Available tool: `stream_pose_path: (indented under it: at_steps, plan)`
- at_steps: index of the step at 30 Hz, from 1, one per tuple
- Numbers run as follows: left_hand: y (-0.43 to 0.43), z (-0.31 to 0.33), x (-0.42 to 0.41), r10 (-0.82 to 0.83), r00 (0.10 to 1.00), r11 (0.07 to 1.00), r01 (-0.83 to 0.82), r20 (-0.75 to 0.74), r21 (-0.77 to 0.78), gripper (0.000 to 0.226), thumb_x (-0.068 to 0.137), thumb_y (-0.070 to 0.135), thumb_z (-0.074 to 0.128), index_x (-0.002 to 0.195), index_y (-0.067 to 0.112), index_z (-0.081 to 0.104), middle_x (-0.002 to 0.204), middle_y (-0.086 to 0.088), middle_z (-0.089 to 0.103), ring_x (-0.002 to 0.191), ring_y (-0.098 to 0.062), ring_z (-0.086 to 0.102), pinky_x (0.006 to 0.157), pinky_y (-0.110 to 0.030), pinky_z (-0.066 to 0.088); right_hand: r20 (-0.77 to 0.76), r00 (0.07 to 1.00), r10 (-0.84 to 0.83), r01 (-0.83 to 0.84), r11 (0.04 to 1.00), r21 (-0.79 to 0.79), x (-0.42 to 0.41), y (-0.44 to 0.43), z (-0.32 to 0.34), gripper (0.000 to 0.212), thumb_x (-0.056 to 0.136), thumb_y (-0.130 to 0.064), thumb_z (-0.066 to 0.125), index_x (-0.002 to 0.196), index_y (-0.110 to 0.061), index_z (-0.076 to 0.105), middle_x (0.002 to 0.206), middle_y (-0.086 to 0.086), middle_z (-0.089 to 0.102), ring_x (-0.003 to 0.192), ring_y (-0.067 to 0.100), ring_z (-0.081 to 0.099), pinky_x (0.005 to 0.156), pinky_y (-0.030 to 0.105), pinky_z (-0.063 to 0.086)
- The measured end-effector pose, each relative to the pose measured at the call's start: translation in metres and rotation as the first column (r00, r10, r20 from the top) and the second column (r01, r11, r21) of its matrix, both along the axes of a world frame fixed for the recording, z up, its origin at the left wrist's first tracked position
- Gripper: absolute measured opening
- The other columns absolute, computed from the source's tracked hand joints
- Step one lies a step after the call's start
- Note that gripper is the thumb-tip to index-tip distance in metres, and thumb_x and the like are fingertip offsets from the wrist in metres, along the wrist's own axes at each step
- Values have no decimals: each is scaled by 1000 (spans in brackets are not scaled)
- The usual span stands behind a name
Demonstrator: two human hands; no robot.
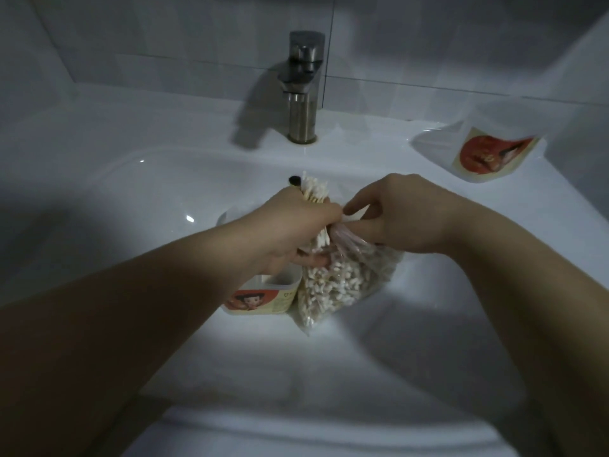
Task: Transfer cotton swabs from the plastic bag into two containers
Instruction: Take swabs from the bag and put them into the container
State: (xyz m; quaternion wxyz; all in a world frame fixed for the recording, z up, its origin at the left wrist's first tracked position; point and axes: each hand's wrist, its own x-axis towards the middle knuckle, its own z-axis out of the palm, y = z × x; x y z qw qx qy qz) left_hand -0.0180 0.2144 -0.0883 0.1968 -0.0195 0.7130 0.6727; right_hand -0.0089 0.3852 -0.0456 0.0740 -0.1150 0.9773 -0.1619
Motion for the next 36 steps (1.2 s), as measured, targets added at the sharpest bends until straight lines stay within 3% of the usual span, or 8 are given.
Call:
stream_pose_path:
  at_steps: [7, 12, 18, 21, 25, 29, 32, 36]
  plan:
    - [-6, 11, -5, 58, 997, 995, -53, -58, 88, 13, 82, 1, 54, 77, 10, 62, 72, -14, 66, 82, -38, 72, 76, -61, 62, -112, 987, -113, 82, 964, -254, 2, 4, 17, 24, 69, -50, 83, 85, -34, 79, 74, -21, 73, 69, -8, 67, 67, 20, 55]
    - [-7, 3, -3, -8, 996, 979, -11, -88, -204, 5, 80, 5, 61, 78, 6, 66, 71, -16, 69, 84, -41, 75, 73, -58, 63, 135, 990, 43, -49, 998, 37, 9, -5, 8, 31, 72, -37, 76, 103, -39, 79, 93, -22, 74, 89, -1, 67, 86, 24, 54]
    - [-12, 1, -7, -79, 933, 875, -104, -352, -473, 10, 78, 12, 66, 72, 16, 59, 68, -2, 63, 70, -26, 69, 63, -40, 58, 111, 992, 57, -54, 998, -25, 4, -9, -1, 13, 72, -26, 80, 82, -35, 78, 75, -19, 75, 67, -2, 70, 67, 18, 55]
    - [-9, 7, -1, -134, 848, 864, -154, -513, -480, 15, 75, 20, 63, 66, 18, 51, 61, 4, 53, 62, -17, 54, 57, -33, 41, 100, 990, 104, -107, 994, 26, 4, -16, -4, 20, 74, -21, 74, 79, -40, 67, 81, -18, 74, 69, -1, 68, 60, 12, 47]
    - [-1, 14, 6, -143, 753, 923, -133, -642, -362, 26, 68, 26, 55, 82, 5, 64, 76, -6, 65, 77, -21, 63, 69, -38, 50, 59, 992, 112, -117, 989, 93, 6, -19, -5, 29, 74, -20, 72, 55, -36, 57, 51, -24, 59, 55, -7, 57, 45, 6, 35]
    - [-2, 10, 7, -261, 782, 888, -36, -566, -459, 17, 68, 29, 56, 73, 14, 61, 68, 4, 62, 69, -13, 60, 62, -30, 44, -7, 996, 87, -86, 991, 106, 7, -19, -1, 33, 72, -26, 77, 48, -25, 55, 47, -8, 53, 52, 9, 50, 44, 16, 35]
    - [-7, 6, 1, -285, 824, 858, -8, -489, -514, 10, 76, 23, 63, 77, 13, 66, 74, 1, 69, 74, -17, 66, 67, -34, 53, -8, 998, 59, -59, 998, 34, 7, -15, 7, 13, 75, -23, 77, 68, -34, 77, 63, -14, 69, 66, 7, 64, 60, 23, 51]
    - [-9, 3, -1, -319, 835, 853, 47, -448, -520, 14, 85, 16, 64, 71, 20, 63, 66, 6, 65, 67, -13, 63, 63, -31, 47, -19, 999, -36, 34, 991, -131, 6, -5, 14, 24, 77, -13, 75, 76, -37, 79, 62, -19, 71, 64, -1, 70, 70, 26, 59]
